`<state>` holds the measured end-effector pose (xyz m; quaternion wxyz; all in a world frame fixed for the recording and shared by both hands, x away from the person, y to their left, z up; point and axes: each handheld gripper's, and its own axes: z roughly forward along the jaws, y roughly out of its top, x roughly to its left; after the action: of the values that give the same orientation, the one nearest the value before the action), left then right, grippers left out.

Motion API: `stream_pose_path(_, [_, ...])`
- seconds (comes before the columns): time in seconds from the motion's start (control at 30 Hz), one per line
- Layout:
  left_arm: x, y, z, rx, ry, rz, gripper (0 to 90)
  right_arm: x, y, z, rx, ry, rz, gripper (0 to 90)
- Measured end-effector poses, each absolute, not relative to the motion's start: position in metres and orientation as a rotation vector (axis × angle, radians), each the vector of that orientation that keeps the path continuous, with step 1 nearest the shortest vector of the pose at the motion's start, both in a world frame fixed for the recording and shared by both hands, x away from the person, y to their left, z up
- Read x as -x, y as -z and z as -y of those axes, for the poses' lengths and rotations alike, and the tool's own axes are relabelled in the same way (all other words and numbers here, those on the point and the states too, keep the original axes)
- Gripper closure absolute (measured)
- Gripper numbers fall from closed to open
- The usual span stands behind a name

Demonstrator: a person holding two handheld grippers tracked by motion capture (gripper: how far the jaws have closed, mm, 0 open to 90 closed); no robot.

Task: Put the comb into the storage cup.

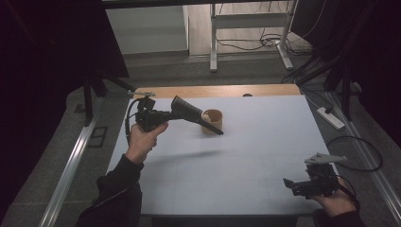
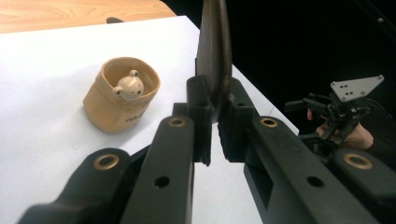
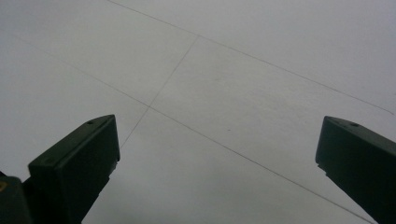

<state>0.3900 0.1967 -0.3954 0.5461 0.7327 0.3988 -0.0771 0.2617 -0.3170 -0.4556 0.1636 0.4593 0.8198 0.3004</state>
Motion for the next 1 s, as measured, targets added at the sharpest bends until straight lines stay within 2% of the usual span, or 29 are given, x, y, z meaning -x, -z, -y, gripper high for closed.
stream_pose_path(1.0, [-0.423, 0.381, -0.2, -1.706, 0.117, -1.015, 83.0, -0.261, 0.456, 0.316, -1.297, -0.837, -2.331, 0.7])
